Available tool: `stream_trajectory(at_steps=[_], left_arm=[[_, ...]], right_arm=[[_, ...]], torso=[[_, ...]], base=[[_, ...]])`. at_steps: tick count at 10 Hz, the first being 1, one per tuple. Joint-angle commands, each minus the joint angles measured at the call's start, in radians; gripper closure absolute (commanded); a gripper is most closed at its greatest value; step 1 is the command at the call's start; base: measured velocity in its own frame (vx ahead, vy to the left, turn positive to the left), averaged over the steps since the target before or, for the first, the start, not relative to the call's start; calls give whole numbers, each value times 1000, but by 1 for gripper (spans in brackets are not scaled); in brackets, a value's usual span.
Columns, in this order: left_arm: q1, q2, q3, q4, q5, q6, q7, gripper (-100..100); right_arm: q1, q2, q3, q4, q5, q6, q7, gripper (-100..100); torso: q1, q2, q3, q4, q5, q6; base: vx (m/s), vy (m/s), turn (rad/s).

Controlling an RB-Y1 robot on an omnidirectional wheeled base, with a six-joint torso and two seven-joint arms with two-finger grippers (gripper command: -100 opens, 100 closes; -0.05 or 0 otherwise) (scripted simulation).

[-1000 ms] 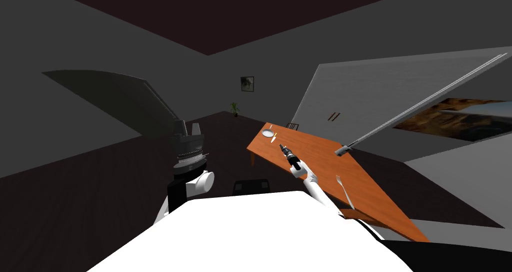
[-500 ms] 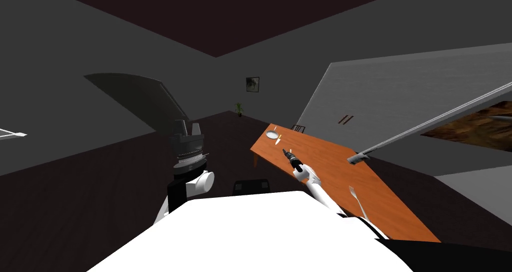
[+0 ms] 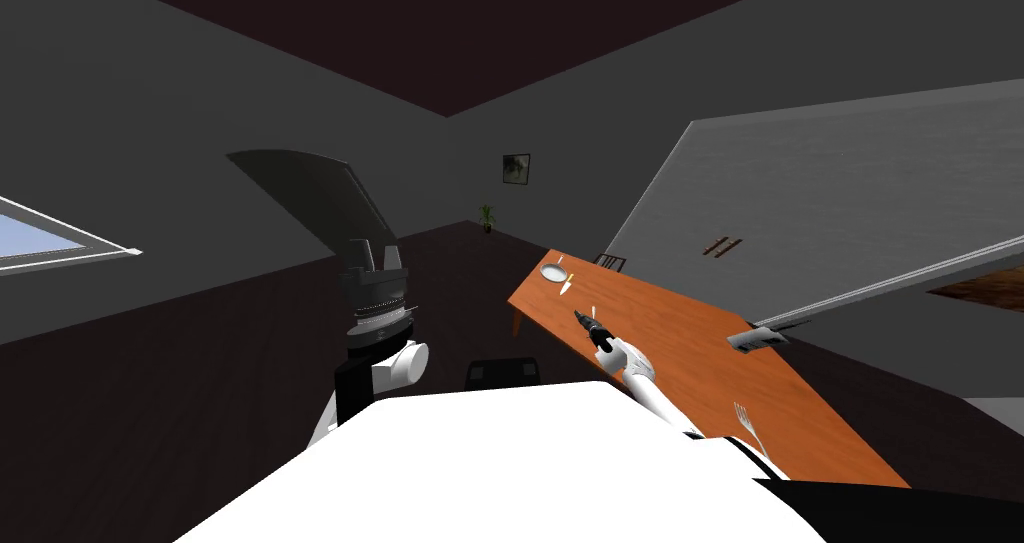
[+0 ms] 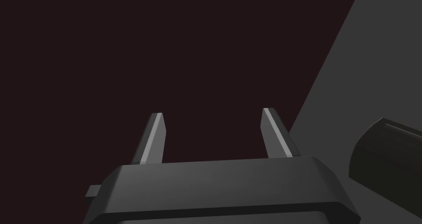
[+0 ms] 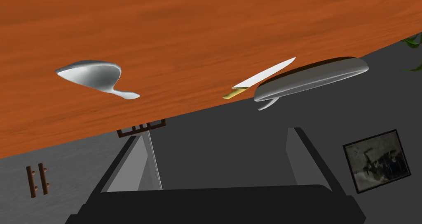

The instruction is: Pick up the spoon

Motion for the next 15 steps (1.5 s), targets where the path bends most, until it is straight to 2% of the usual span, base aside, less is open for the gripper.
stream_trajectory(at_steps=[1,2,3,4,6,8,9,12,15], left_arm=[[0,0,0,0,0,0,0,0],[0,0,0,0,0,0,0,0],[0,0,0,0,0,0,0,0],[0,0,0,0,0,0,0,0],[0,0,0,0,0,0,0,0],[0,0,0,0,0,0,0,0],[0,0,0,0,0,0,0,0],[0,0,0,0,0,0,0,0],[0,0,0,0,0,0,0,0]], right_arm=[[12,-36,16,34,-15,18,-9,-100],[17,-51,21,68,-19,31,-8,-100],[17,-51,21,68,-19,31,-8,-100],[22,-65,25,99,-24,42,-7,-100],[22,-65,25,99,-24,42,-7,-100],[32,-91,32,153,-32,62,-5,-100],[32,-91,32,153,-32,62,-5,-100],[45,-121,41,209,-41,84,-5,-100],[51,-134,45,232,-45,93,-5,-100]], torso=[[0,0,0,0,0,0],[0,1,0,0,0,0],[0,0,0,0,0,0],[-1,1,0,0,0,0],[0,2,1,0,0,0],[0,2,1,0,0,0],[0,2,1,0,0,0],[0,1,1,0,0,0],[-1,2,1,0,0,0]], base=[[38,13,114],[49,11,170],[35,6,60],[33,11,86],[17,4,35],[28,9,133],[32,-1,45],[33,6,102],[19,2,42]])
